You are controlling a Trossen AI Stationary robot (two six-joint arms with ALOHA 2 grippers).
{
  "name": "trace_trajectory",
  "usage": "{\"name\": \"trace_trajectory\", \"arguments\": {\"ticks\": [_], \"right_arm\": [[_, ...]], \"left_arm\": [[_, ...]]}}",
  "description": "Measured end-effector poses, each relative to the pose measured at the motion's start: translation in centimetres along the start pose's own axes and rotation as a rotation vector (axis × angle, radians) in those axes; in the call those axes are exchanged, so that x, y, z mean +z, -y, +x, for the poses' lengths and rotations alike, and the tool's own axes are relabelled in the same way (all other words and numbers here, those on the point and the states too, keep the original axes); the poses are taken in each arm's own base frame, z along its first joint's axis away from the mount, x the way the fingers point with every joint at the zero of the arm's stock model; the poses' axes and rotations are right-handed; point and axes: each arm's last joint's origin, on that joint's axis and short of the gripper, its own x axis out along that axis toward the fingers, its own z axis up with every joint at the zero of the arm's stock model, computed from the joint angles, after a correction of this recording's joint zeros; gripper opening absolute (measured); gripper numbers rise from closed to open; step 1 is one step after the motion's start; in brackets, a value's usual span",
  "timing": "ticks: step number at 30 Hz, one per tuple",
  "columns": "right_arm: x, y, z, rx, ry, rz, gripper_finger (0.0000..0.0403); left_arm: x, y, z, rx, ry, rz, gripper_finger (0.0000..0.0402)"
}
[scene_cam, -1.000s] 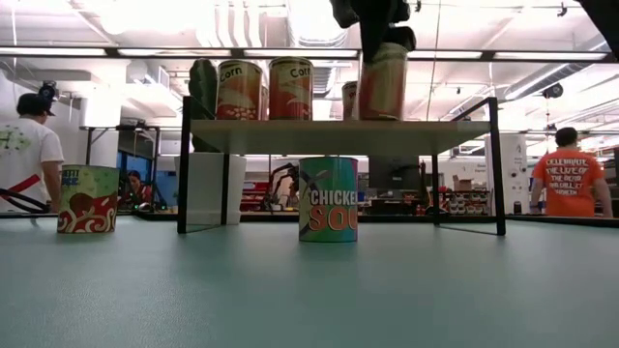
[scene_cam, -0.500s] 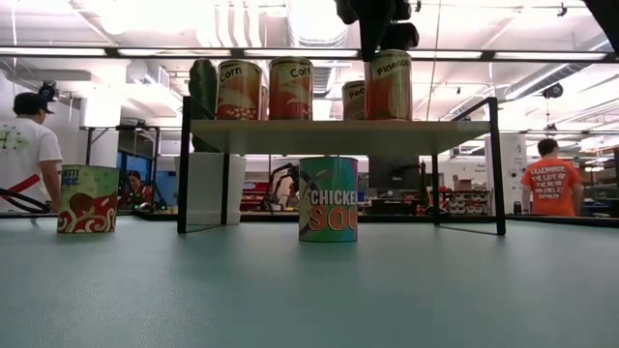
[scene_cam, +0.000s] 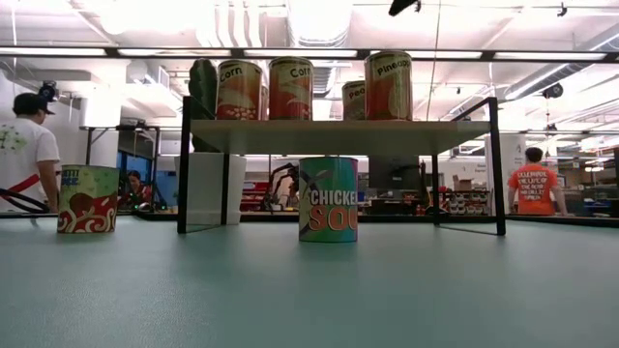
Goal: Pick and place cans onto a shelf
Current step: Put the canned pineapple on the shelf
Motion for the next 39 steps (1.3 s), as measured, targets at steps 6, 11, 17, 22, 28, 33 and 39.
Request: {"name": "trace_trajectory", "arguments": {"ticks": [6, 11, 17, 22, 28, 33, 39], "right_arm": [[-3.8, -1.4, -0.1, 0.018, 0.096, -0.082, 0.0324], [-7.3, -1.8, 0.6, 0.057, 0.255, -0.141, 0.0324], [-10.7, -1.6, 2.5, 0.080, 0.406, -0.207, 0.0322], [-13.1, -1.2, 4.3, 0.065, 0.358, -0.233, 0.0250], [-14.8, -0.9, 5.7, 0.008, 0.255, -0.262, 0.0059], [-15.2, -1.2, 8.1, -0.058, 0.200, -0.285, 0.0016], [-14.8, -1.8, 10.3, -0.155, 0.161, -0.340, 0.0009]], "left_arm": [[0.0, 0.0, 0.0, -0.001, 0.001, -0.004, 0.0000], [0.0, 0.0, 0.0, -0.001, 0.002, -0.005, 0.0000], [0.0, 0.0, 0.0, -0.001, 0.002, -0.005, 0.0000], [0.0, 0.0, 0.0, -0.001, 0.001, -0.004, 0.0000], [0.0, 0.0, 0.0, -0.001, 0.001, -0.004, 0.0000], [0.0, 0.0, 0.0, -0.001, 0.001, -0.004, 0.0000], [0.0, 0.0, 0.0, -0.001, 0.001, -0.004, 0.0000]]}}
